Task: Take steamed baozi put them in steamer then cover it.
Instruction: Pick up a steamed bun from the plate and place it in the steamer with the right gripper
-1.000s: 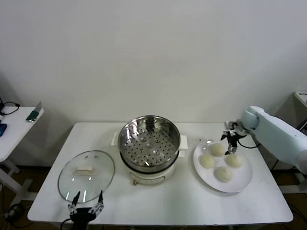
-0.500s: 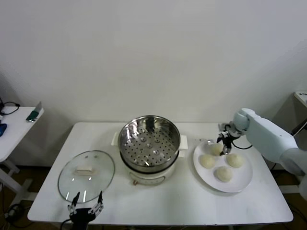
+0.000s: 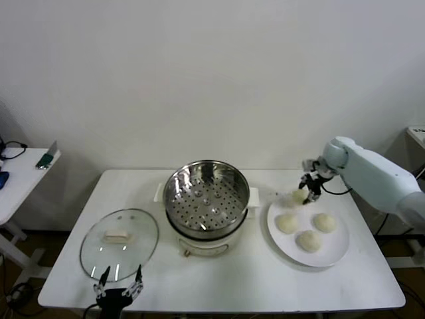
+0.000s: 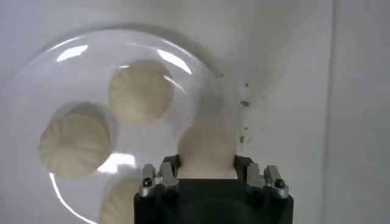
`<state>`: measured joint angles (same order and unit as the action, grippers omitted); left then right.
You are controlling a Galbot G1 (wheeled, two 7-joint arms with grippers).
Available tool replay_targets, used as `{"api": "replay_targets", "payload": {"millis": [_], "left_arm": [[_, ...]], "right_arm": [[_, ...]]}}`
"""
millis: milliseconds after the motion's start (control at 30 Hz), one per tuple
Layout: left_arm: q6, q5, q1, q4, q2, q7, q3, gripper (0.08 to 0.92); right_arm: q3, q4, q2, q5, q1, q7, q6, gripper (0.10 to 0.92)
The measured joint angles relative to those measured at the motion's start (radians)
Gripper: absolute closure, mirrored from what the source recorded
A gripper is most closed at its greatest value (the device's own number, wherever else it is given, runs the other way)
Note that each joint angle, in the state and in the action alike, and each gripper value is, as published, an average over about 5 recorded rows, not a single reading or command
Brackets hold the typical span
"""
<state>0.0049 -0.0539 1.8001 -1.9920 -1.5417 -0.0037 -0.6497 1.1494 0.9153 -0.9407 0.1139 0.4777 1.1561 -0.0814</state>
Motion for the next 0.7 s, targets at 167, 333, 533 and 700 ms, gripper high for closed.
{"api": "replay_targets", "payload": {"millis": [167, 333, 533, 700], "left_arm": [[0.000, 0.001, -0.001, -0.003, 0.000, 0.000, 0.004, 0.177], [0.000, 0.001, -0.003, -0.004, 0.002, -0.001, 0.004, 0.177], [-0.001, 0.000, -0.005, -0.004, 0.006, -0.001, -0.001, 0.177], [-0.001, -0.001, -0.006, -0.005, 0.009, -0.001, -0.003, 0.177]], "right_arm": [[0.101, 0.123, -0.054, 0.053, 0.165, -0.002, -0.077, 0.414], [0.166, 0.225, -0.136, 0.047, 0.251, -0.034, -0.171, 0.414], [0.198, 0.250, -0.246, -0.030, 0.252, -0.108, -0.323, 0.414], [0.184, 0.180, -0.331, -0.157, 0.187, -0.164, -0.459, 0.414]]}}
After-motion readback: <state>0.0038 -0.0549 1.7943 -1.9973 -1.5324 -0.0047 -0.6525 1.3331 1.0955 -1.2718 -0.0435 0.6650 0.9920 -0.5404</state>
